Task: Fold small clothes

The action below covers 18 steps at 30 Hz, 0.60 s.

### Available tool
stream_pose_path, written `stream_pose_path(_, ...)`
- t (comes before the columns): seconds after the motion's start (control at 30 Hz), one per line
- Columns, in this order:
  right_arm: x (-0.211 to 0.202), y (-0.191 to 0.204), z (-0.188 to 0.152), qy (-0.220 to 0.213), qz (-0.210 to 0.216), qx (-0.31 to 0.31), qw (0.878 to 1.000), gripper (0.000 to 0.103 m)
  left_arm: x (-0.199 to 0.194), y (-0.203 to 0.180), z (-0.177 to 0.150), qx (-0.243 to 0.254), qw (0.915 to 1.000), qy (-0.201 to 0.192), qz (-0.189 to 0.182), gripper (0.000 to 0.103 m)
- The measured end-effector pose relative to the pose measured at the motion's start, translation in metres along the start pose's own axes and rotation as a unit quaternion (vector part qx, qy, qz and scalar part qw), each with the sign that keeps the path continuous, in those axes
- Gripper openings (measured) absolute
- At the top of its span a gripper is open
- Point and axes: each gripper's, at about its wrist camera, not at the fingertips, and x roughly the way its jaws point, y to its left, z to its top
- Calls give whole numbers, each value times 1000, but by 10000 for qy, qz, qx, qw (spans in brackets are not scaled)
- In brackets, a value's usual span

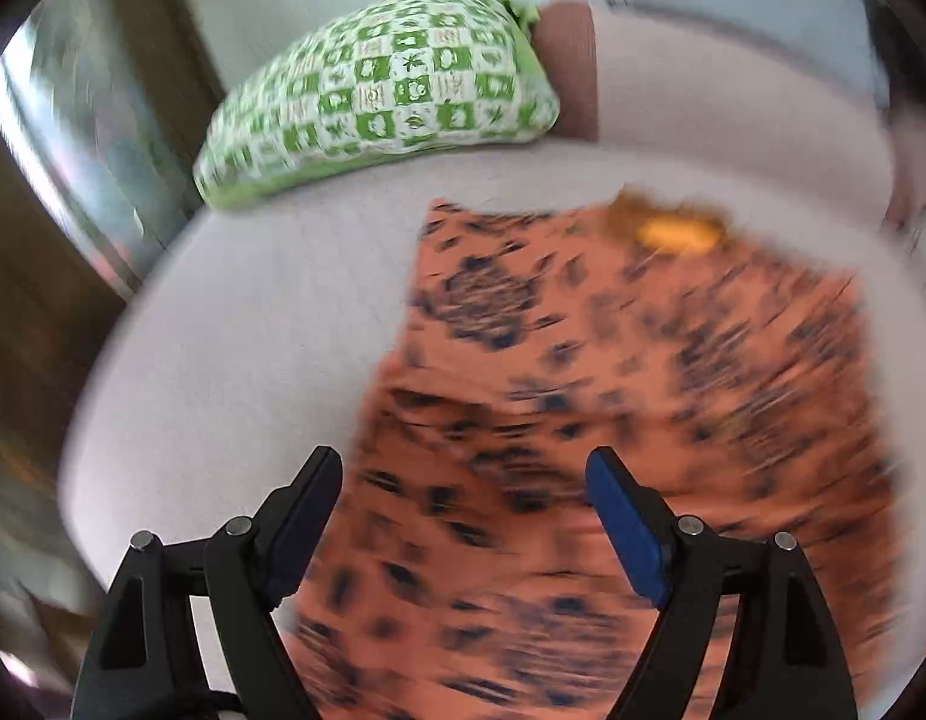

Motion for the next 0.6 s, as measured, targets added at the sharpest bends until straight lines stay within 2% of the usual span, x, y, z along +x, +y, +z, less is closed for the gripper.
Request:
stream_pose_path(0.03,-16,1,-7,-24,124,16,9999,16,-6,-5,1,-239,9996,-7,-129,84)
stream_pose_path(0.07,-31,5,-16,97,292,-137,9994,16,-8,-12,-1,-257,9997,-33,-52,84)
stream_pose_path(0.17,-50,11,-32,438,352,-522,9971,16,0,-51,-13,469,9959,-100,770,84)
stream_pose_path(0.23,-48,10,-46,810,352,-664,9939,16,17,-76,-30,1044,9893,69,1018,84)
stream_pose_path(0.33,-40,-2,-65,1137,113,-764,9905,16,37,-91,-60,1483,9831,641,860,84)
stream_pose_path(0.43,-24,-16,-85,1507,158,-593,9867,16,52,-105,-91,1869,9725,1118,820,84)
stream_pose_path(0.5,-8,-21,-104,1770,-118,-847,9805,16,49,-110,-105,2056,9711,710,984,87)
stream_pose_path(0.53,5,-26,-119,2187,-258,-952,9708,17,49,-115,-110,2307,9650,569,1105,87)
stream_pose_path(0.57,3,-29,-125,2101,-167,-995,9725,17,48,-117,-112,2436,9619,494,1141,87)
stream_pose_path(0.6,-7,-33,-130,1781,38,-1078,9781,17,47,-120,-115,2580,9582,399,1168,87)
